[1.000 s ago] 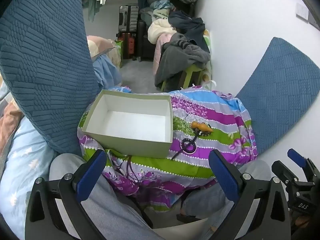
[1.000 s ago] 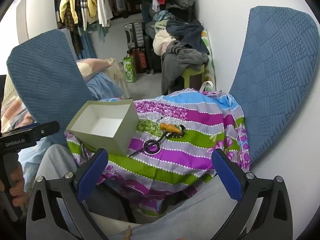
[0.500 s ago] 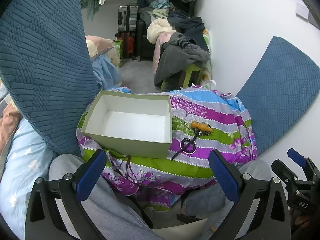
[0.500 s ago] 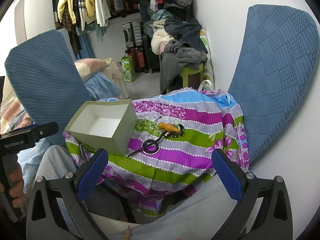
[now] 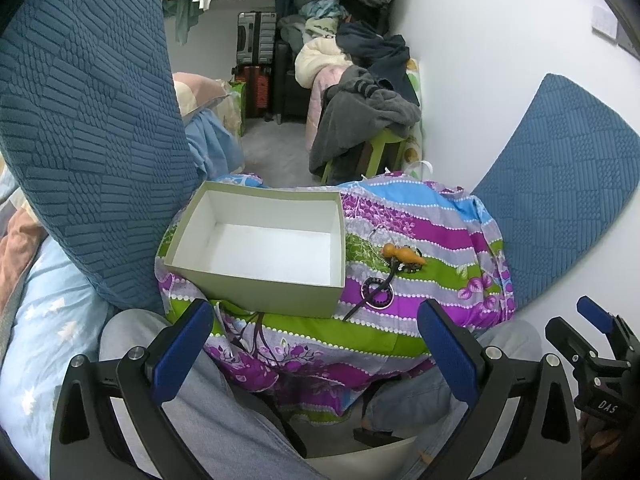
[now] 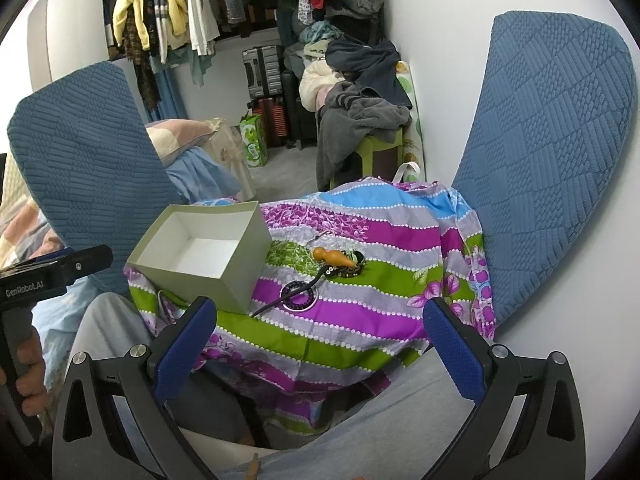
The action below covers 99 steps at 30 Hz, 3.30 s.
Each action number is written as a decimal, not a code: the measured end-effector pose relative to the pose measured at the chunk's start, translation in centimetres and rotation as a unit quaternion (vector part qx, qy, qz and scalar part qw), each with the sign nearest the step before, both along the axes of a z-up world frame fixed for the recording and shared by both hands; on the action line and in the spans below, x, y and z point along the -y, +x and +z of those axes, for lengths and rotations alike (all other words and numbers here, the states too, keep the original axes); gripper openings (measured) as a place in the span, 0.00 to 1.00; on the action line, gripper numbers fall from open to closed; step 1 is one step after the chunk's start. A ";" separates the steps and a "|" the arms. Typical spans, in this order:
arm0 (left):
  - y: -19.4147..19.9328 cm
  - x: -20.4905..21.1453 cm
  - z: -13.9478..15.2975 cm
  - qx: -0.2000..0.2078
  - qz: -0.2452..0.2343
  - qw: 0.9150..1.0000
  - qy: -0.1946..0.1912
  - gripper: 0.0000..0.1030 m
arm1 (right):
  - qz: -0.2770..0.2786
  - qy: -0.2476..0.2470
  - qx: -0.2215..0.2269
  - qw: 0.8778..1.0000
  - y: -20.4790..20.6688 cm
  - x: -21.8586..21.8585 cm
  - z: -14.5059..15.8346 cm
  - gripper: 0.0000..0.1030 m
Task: Organize jewelry
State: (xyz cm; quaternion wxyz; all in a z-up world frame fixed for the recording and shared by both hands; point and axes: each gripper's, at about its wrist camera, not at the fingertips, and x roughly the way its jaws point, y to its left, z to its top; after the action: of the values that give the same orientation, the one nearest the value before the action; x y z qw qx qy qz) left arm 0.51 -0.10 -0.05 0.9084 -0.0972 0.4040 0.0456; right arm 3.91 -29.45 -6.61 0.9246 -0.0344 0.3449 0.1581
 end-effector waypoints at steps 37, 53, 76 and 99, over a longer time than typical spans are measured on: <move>1.7 2.2 0.0 -0.054 -0.029 0.998 0.007 0.99 | -0.006 -0.001 -0.015 1.000 0.6 0.2 -0.7 1.00; 4.2 3.1 1.8 -0.122 -0.010 0.992 -0.010 0.99 | -0.018 0.000 -0.027 0.999 2.2 0.9 -2.1 1.00; 6.2 6.2 1.1 -0.150 -0.035 0.988 -0.034 0.99 | -0.024 -0.005 -0.043 0.999 5.1 2.5 -4.8 1.00; 14.3 9.8 -10.3 -0.128 -0.124 0.982 -0.067 0.75 | 0.095 0.022 -0.052 0.994 16.6 0.6 -12.4 0.47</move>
State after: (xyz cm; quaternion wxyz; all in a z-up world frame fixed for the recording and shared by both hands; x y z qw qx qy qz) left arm 14.85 -9.88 -10.35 0.8393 -0.1006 0.5279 -0.0828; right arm 20.52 -30.04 -19.02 0.8867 -0.0383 0.3840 0.2547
